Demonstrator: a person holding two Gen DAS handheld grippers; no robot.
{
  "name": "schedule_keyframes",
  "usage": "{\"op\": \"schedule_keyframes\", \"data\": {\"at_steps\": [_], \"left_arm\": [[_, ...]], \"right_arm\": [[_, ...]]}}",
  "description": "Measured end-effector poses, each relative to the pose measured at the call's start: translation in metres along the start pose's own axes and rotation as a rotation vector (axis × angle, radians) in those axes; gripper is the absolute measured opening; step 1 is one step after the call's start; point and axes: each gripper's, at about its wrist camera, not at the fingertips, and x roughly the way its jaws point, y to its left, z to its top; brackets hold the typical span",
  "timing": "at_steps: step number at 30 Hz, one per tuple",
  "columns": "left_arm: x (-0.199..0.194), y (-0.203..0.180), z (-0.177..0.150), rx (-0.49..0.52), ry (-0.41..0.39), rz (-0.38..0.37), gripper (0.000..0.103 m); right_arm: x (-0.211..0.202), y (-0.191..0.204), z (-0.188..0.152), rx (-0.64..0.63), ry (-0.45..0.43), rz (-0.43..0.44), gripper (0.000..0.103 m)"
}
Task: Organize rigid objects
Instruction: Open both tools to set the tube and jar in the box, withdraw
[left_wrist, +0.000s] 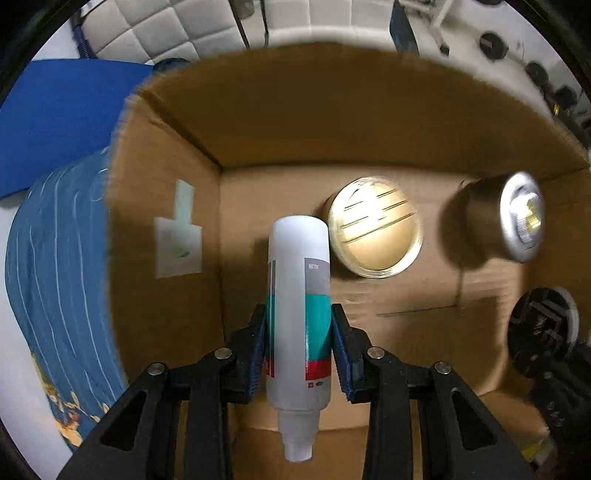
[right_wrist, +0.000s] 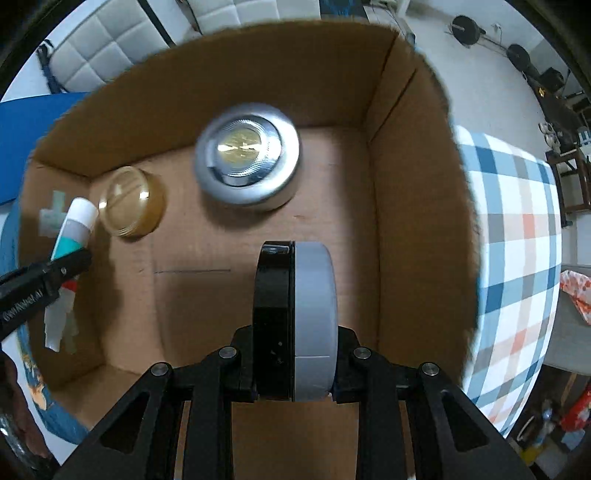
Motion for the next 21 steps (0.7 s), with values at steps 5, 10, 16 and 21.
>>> {"op": "schedule_keyframes", "data": {"at_steps": [5, 10, 16, 21], "left_arm": [[0.021, 0.002, -0.002, -0.029, 0.046, -0.035, 0.031], [0.026, 0.004, -0.005, -0.04, 0.07, -0.052, 0.033], [0.011, 0.006, -0.009, -0.072, 0.076, -0.078, 0.044], [-0.012, -0.006, -0.024, -0.043, 0.05, -0.078, 0.053]], "right_arm": [[0.018, 0.003, 0.007, -0.027, 0.036, -0.023, 0.027], [0.03, 0.003, 0.009, -0.035, 0.067, -0.037, 0.028], [0.029, -0.007, 0.014, -0.017, 0.066, -0.045, 0.039], [0.014, -0.007, 0.013, -0.013, 0.062, -0.049, 0.046]]}}
